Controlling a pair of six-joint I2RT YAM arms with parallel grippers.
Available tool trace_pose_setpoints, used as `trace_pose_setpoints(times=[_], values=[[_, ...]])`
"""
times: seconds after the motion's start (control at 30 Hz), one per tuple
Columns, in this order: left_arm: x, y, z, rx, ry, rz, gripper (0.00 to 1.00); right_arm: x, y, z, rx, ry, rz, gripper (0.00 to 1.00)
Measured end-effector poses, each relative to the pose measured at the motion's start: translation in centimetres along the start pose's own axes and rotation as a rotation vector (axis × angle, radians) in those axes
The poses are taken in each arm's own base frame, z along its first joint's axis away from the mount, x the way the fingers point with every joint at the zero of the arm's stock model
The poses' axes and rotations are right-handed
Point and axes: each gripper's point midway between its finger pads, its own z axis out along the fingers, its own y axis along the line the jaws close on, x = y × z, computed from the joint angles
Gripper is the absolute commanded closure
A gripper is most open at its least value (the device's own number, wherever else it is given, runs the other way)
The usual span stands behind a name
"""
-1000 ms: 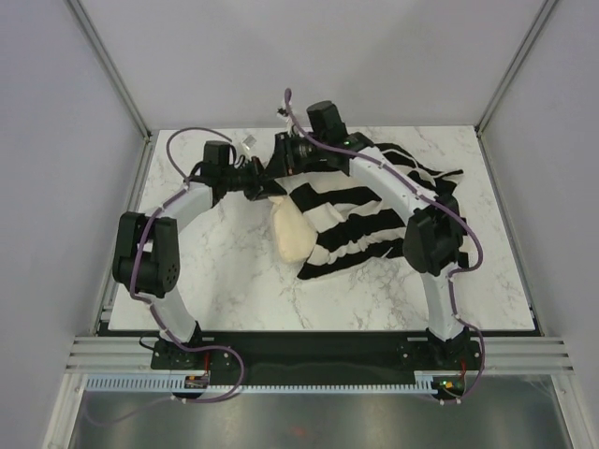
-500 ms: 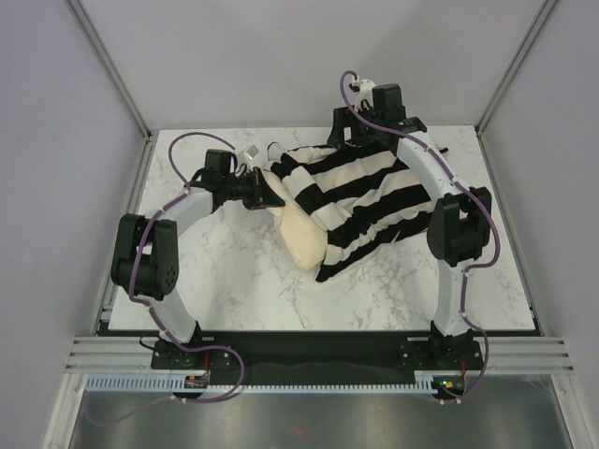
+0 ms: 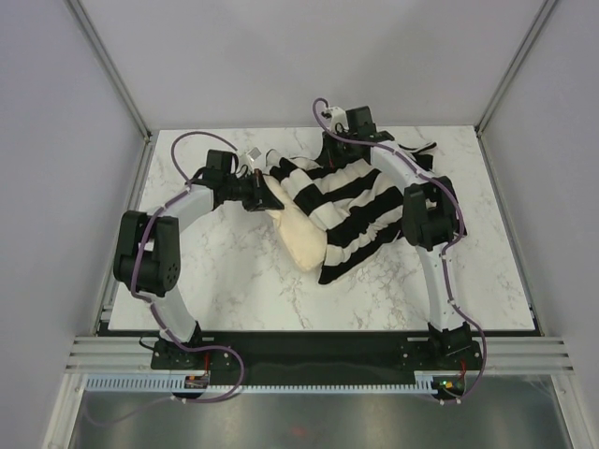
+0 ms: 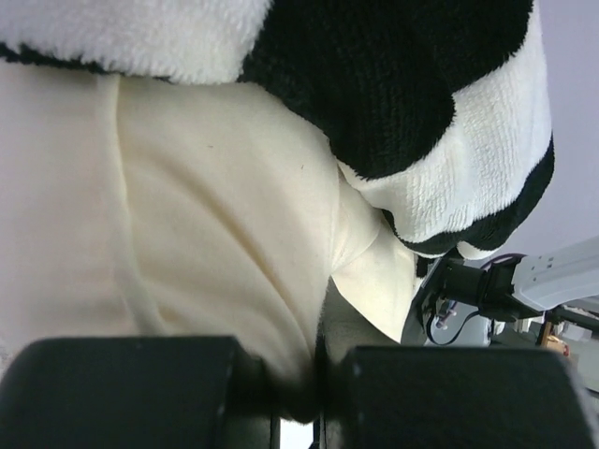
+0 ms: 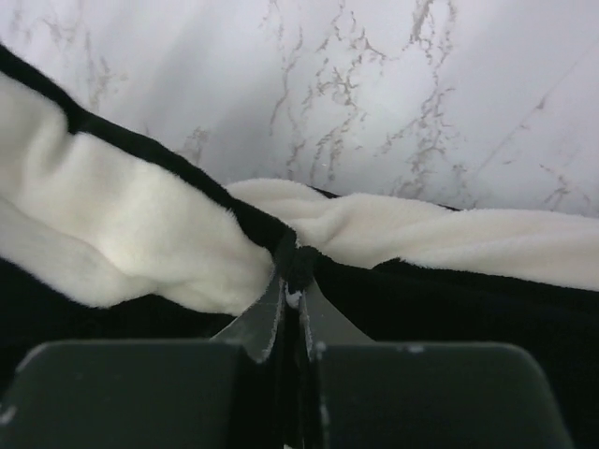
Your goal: Put the pillow into the pillowcase
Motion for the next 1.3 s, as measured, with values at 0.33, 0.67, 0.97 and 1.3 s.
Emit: trace_pose_setpoints(times=[0.33,0.67,0.97,1.3], values=[[-7.6,-3.3,-1.0,0.022,-0.103,0.122,0.98,-10.9,6.4,-3.9,-0.277,-0.305,0.217,1.0],[-13.0,-13.2,-7.0,-0.029,-0.261,0.801,0.98,-17.9,16.4,-23.5,-0.548,-0.575,0.177,1.0],[7.6,-14.0,-3.3,0.081,0.053,1.595,0.67,4.9,11.9,-31.7,-0.158,-0.173,-0.147,0.6],[14.9,-9.7,-2.5,0.16,0.248,1.585,0.42,16.0,4.5,-37.9,0.024,0.205,-0.129,0.24]])
